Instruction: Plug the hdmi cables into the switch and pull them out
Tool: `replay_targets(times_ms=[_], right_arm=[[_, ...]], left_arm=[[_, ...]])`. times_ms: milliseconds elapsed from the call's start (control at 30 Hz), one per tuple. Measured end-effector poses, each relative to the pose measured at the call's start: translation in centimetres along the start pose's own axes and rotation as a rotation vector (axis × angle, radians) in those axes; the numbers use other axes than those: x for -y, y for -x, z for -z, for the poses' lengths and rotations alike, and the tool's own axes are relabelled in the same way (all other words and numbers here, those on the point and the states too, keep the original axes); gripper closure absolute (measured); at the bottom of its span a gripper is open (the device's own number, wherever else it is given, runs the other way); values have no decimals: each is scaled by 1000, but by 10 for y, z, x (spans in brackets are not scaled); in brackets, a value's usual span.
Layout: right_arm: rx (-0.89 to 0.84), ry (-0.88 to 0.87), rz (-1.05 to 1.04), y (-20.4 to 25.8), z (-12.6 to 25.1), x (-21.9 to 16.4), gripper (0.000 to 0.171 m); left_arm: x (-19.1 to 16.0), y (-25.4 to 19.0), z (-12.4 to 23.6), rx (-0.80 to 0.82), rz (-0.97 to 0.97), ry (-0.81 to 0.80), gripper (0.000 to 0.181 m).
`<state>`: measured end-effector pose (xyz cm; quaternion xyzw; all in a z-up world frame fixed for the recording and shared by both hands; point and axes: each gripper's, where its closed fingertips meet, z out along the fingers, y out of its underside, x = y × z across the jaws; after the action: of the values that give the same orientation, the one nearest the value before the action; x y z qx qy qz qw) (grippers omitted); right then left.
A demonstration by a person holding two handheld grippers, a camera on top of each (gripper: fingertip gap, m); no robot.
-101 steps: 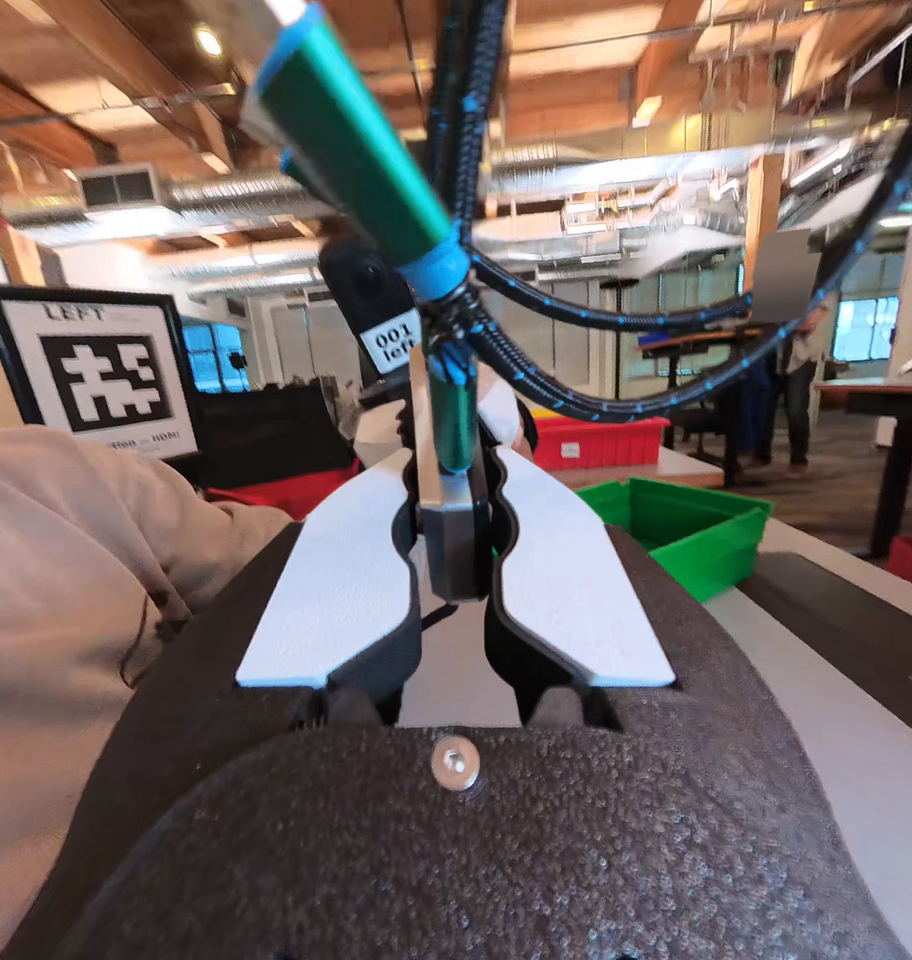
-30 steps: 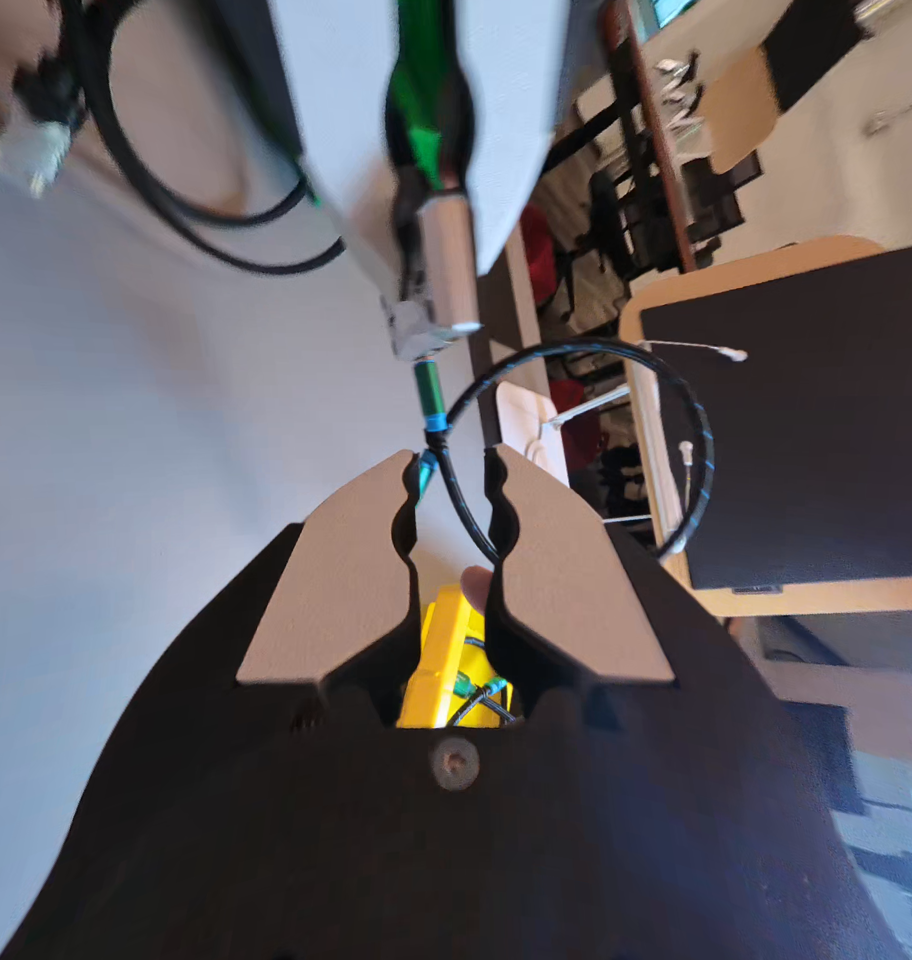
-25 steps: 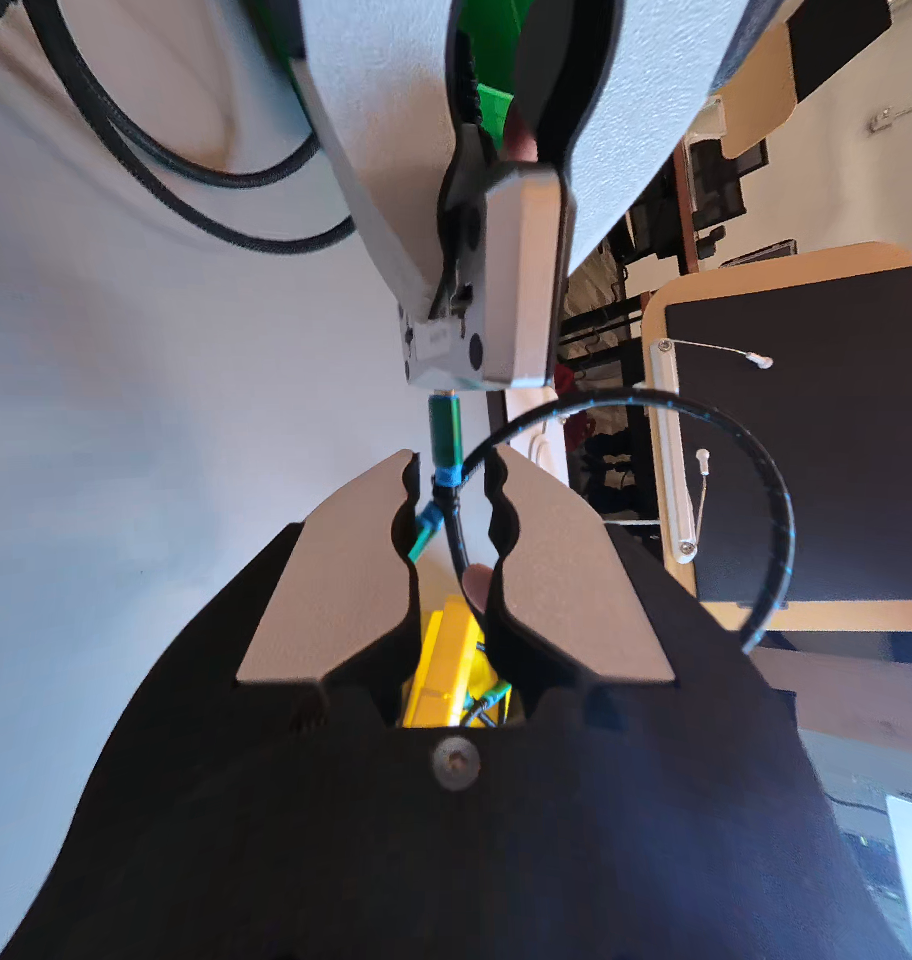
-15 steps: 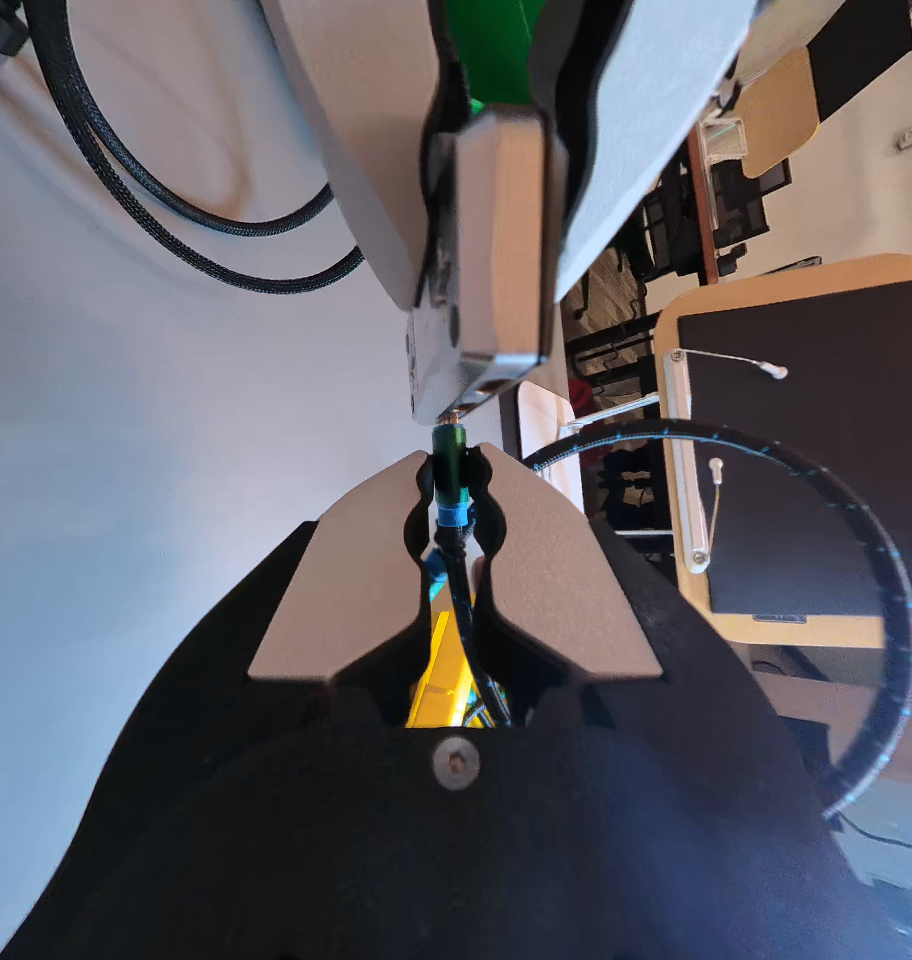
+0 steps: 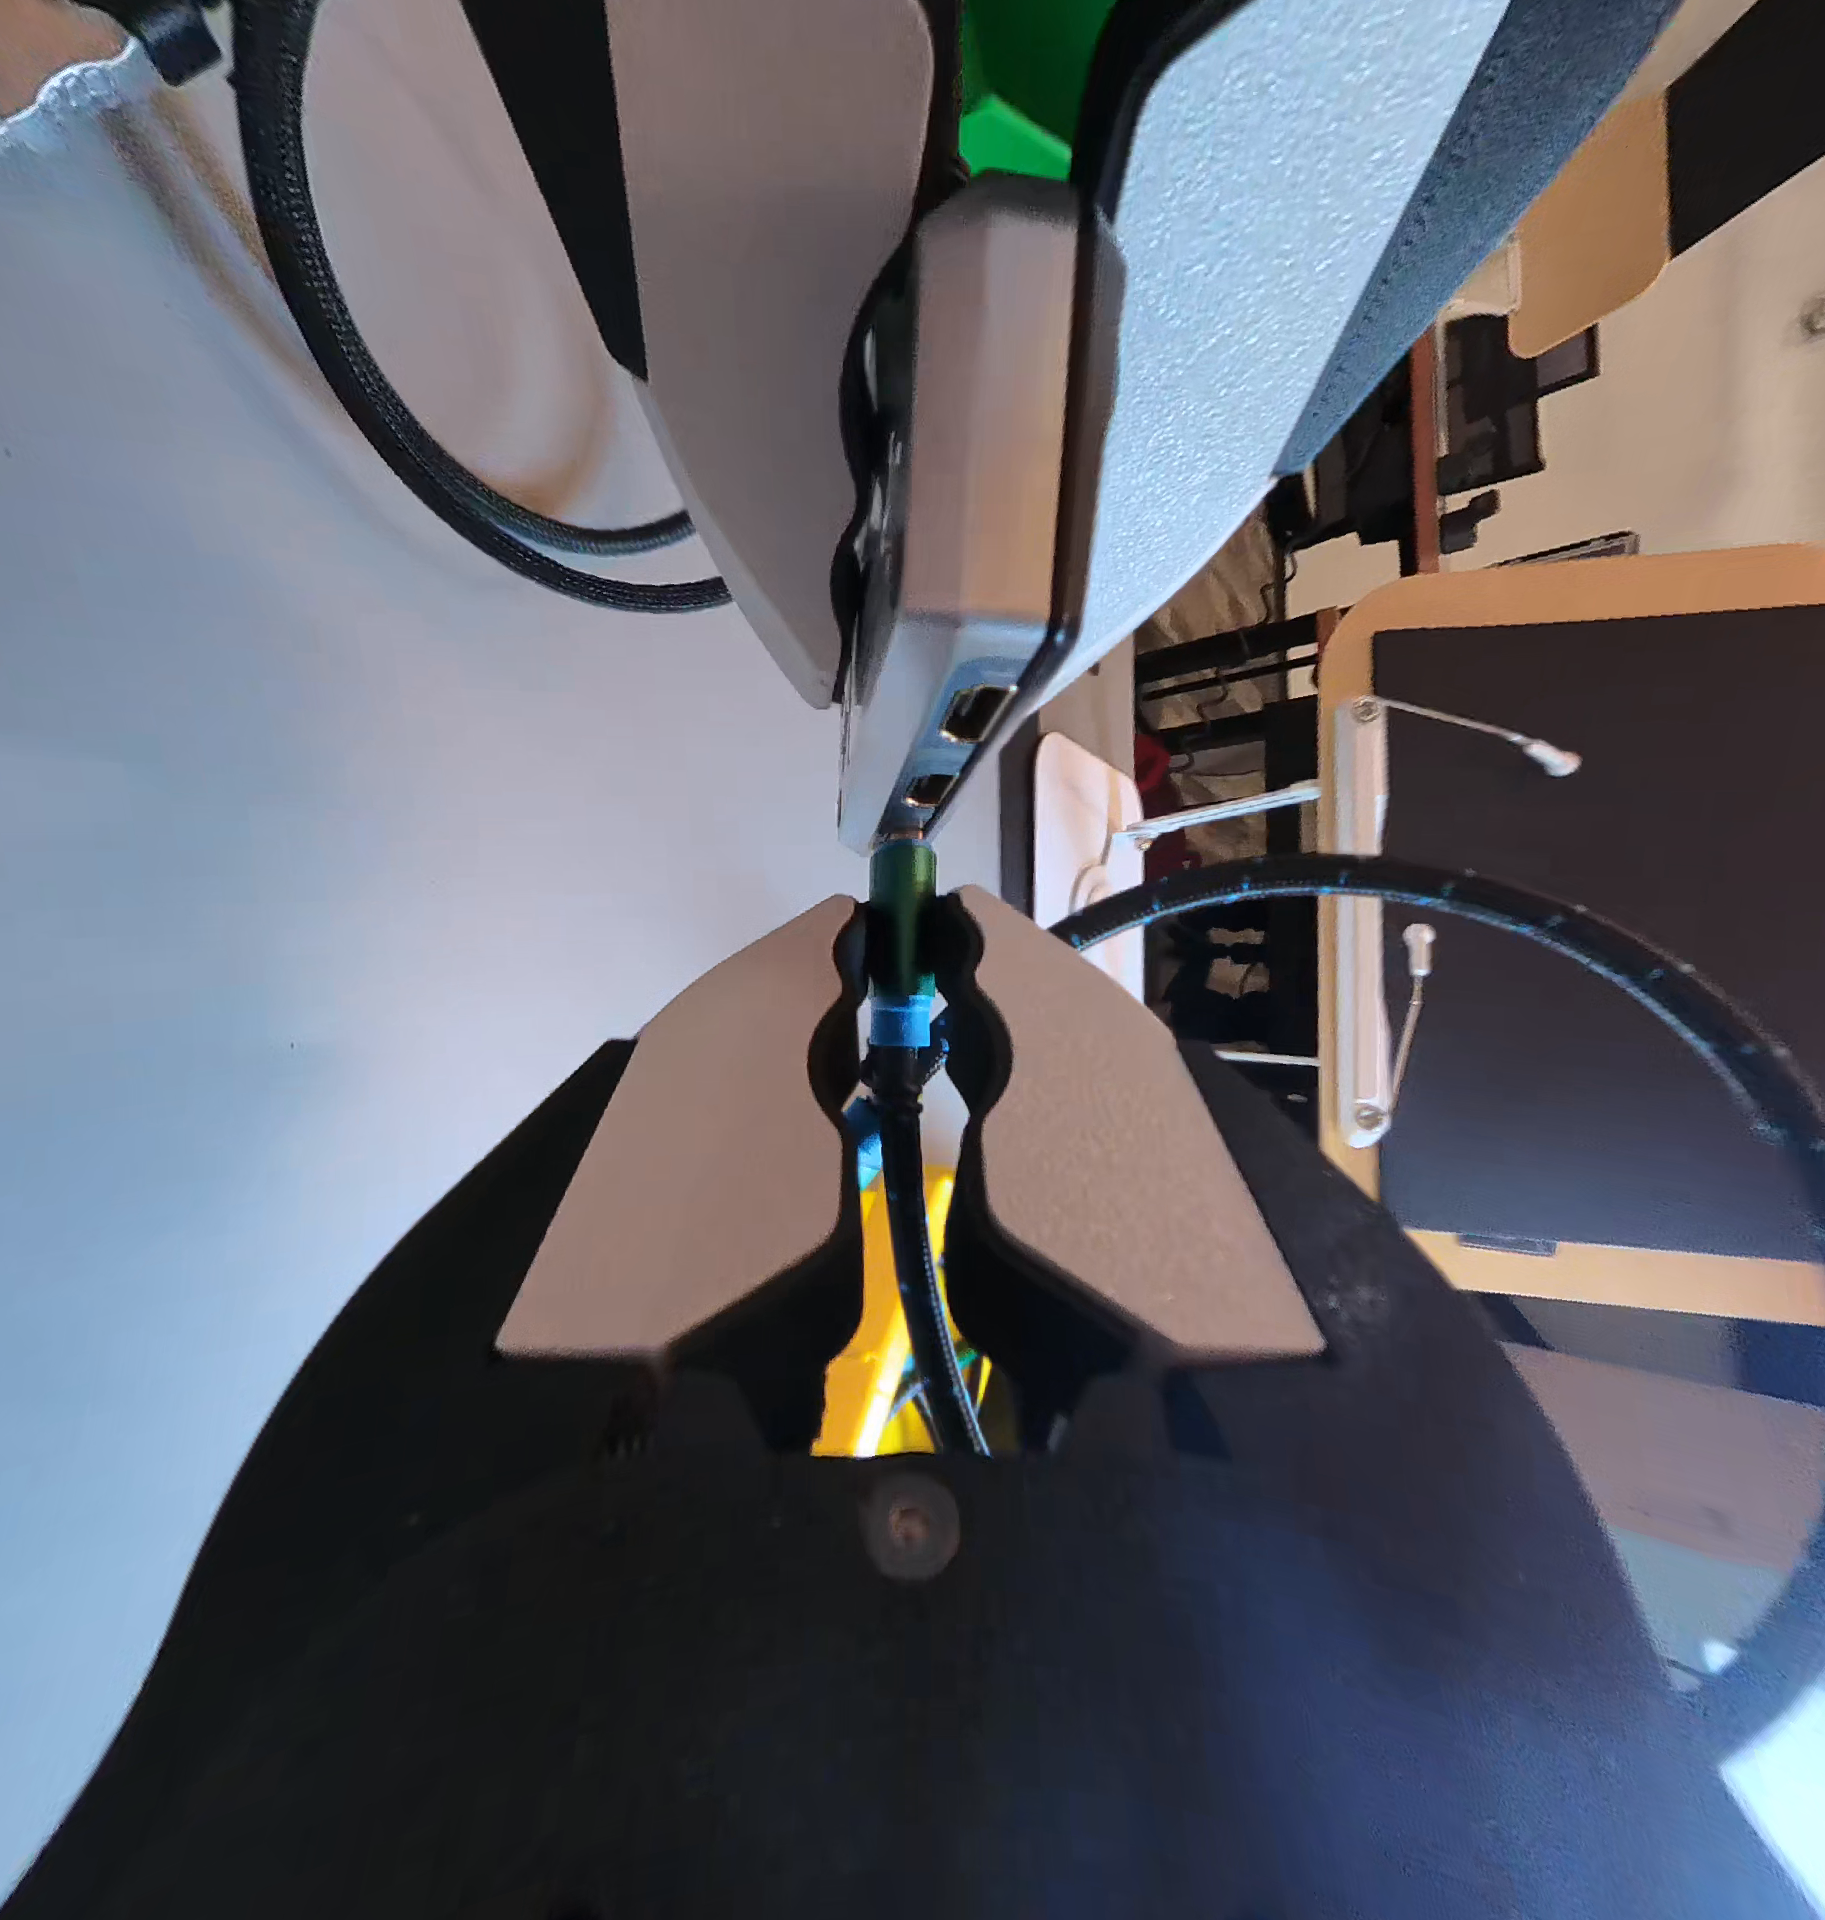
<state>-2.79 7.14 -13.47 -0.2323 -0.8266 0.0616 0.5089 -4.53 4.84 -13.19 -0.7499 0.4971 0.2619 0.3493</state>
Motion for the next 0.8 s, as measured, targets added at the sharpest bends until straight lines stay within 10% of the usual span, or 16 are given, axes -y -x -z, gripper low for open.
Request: replay_targets(times_ms=[300, 400, 633, 800], right_arm=[[122, 80, -72, 8, 5, -17, 159], [90, 205, -81, -3, 20, -49, 159], [-254, 37, -397, -94, 91, -92, 159], [-265, -4, -696, -95, 62, -126, 160]], left_arm=[[1, -5, -18, -70, 140, -15, 156], [-61, -3, -30, -32, 117, 287, 157], [-87, 18, -26, -26, 342, 122, 158], [-69, 43, 4, 65, 387, -10, 157]])
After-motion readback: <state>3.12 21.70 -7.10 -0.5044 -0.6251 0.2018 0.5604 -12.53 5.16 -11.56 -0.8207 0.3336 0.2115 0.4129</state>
